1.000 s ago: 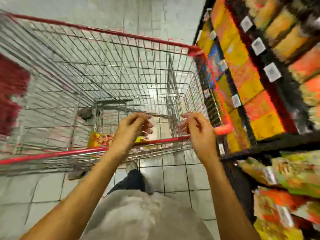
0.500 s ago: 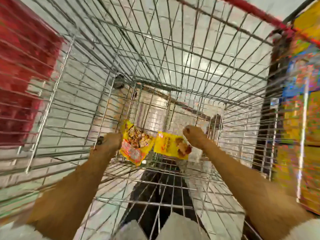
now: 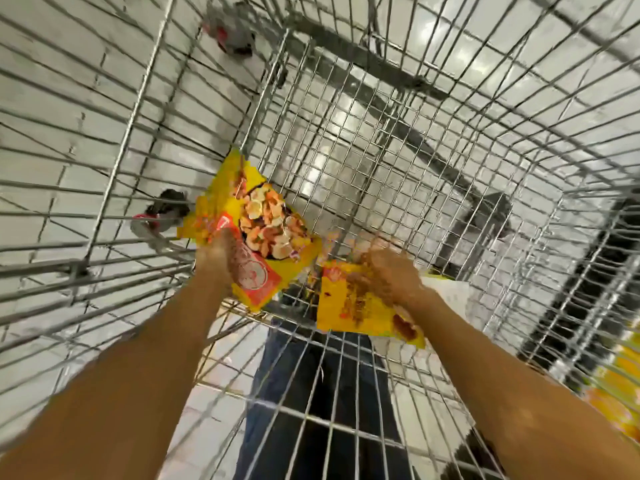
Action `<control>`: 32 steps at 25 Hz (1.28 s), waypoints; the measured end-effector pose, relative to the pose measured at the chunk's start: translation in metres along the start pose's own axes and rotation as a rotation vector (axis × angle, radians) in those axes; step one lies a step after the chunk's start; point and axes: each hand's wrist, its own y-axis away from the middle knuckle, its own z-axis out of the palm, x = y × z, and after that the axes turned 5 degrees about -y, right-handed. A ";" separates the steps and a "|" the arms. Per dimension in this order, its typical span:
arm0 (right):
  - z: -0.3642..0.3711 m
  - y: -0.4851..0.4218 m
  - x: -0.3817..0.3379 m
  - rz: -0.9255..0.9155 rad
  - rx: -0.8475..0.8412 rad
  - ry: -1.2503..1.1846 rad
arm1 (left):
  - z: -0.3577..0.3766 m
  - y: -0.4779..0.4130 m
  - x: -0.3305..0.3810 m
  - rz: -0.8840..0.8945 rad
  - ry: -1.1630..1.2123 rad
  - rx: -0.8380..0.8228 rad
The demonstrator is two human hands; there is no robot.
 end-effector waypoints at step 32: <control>-0.183 0.586 -0.083 -0.056 2.169 -1.040 | 0.055 0.630 0.162 1.554 -0.295 -0.877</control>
